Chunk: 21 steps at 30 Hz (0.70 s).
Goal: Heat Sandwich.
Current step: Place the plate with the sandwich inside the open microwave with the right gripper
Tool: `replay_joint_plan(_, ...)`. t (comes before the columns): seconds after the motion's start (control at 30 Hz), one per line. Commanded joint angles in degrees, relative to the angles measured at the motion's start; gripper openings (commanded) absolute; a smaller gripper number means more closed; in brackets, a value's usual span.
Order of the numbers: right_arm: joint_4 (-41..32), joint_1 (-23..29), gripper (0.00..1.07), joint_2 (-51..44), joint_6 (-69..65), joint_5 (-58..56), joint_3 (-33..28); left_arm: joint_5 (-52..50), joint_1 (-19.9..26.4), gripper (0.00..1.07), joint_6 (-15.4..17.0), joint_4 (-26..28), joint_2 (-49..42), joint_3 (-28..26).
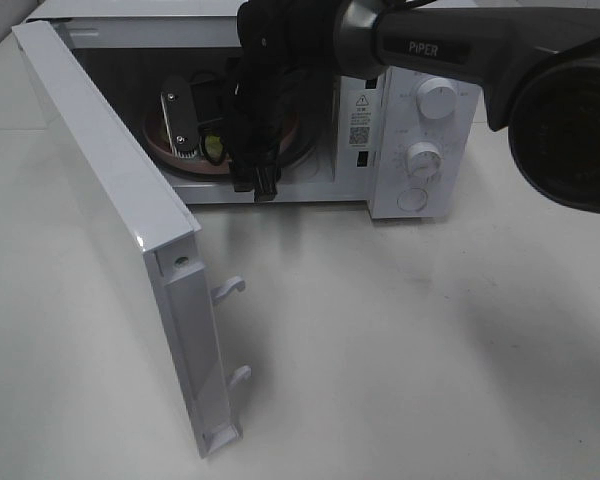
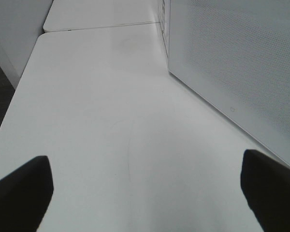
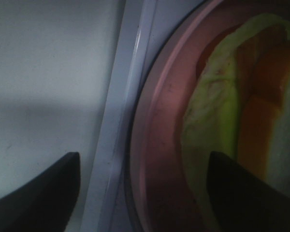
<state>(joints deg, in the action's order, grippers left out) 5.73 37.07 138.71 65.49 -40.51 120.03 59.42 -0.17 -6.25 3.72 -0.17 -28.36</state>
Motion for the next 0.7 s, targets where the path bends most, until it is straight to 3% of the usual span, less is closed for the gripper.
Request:
replay_joint_plan(0.03, -1.26, -0.29, 0.78, -1.26, -0.74, -0.11, -0.69, -0.46, 0.11, 1.03, 0.11, -0.06, -1.32, 0.06)
replay_joint_plan(0.23, -1.09, -0.29, 0.76, -3.61, -0.63, 1.72, -3.78, -0.46, 0.11, 1.03, 0.11, -0.06, -1.32, 0.06)
replay_joint_plan(0.7, -1.03, -0.17, 0.76, -13.46, -0.80, 11.57, -19.94, -0.46, 0.11, 1.03, 0.11, -0.06, -1.32, 0.06)
